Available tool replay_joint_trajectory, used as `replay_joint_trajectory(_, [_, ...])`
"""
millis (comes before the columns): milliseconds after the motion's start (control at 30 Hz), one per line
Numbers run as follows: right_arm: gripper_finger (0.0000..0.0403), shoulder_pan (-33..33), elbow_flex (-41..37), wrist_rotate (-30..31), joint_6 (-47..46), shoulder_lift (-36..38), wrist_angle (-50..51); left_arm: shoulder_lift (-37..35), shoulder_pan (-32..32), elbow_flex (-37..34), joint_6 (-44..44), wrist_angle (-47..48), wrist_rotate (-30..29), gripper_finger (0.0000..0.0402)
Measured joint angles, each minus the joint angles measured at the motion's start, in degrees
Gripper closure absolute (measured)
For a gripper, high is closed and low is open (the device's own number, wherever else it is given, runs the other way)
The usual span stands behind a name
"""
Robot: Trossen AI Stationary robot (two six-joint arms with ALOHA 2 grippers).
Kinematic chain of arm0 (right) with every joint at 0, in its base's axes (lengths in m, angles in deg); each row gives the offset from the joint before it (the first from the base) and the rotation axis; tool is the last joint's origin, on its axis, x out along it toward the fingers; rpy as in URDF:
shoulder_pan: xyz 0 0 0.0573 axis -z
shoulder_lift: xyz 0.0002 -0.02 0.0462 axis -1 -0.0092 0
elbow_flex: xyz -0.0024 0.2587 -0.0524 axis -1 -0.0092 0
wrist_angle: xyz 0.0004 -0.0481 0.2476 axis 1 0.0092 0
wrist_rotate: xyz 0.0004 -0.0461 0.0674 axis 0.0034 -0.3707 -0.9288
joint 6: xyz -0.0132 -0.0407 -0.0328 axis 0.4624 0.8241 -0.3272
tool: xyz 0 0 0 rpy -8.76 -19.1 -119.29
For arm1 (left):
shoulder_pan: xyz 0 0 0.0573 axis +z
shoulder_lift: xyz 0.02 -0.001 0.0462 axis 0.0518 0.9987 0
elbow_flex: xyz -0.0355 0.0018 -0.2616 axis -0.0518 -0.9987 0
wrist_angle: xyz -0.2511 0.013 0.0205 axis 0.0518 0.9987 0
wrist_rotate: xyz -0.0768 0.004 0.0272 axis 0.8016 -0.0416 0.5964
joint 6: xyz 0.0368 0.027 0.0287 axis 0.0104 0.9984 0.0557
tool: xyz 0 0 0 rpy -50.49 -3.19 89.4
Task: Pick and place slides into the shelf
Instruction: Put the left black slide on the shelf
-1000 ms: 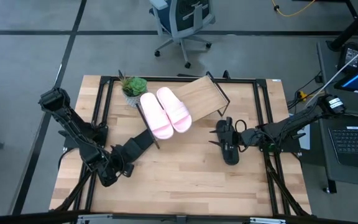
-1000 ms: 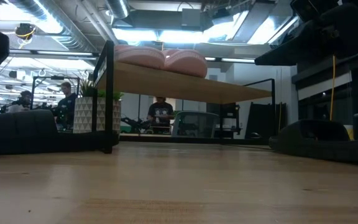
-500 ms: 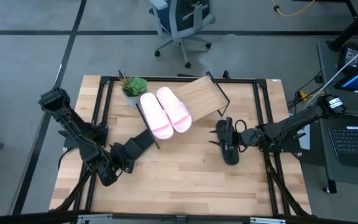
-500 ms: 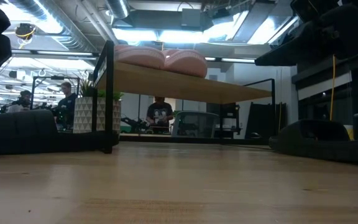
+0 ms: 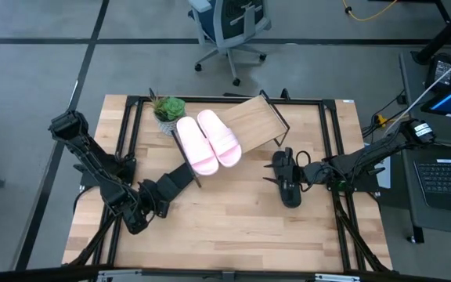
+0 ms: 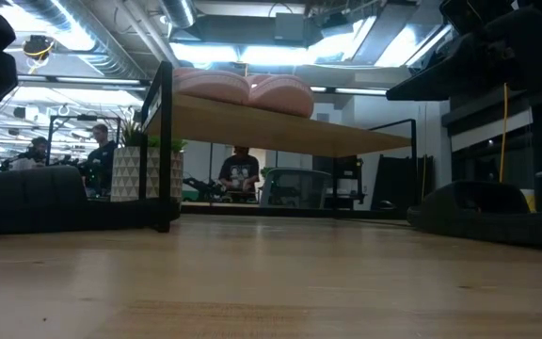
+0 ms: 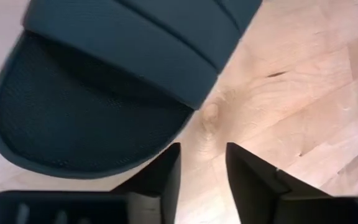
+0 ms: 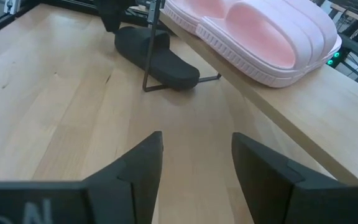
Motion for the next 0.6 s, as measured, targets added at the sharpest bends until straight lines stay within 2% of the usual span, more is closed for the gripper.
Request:
replay_joint_trajectory(100, [0.0210,0.0,0.0,0.0,0.0,0.0,0.0,0.0,0.0,0.0,-0.6,0.3,-1.1,0.0263])
replay_joint_trajectory(267, [0.0210,0.0,0.0,0.0,0.0,0.0,0.0,0.0,0.0,0.0,-2.4,0.4,-7.7,0.0258])
replay_joint_trajectory(600, [0.0210,0.0,0.0,0.0,0.0,0.0,0.0,0.0,0.1,0.0,-3.4,1.8,-5.6,0.0257])
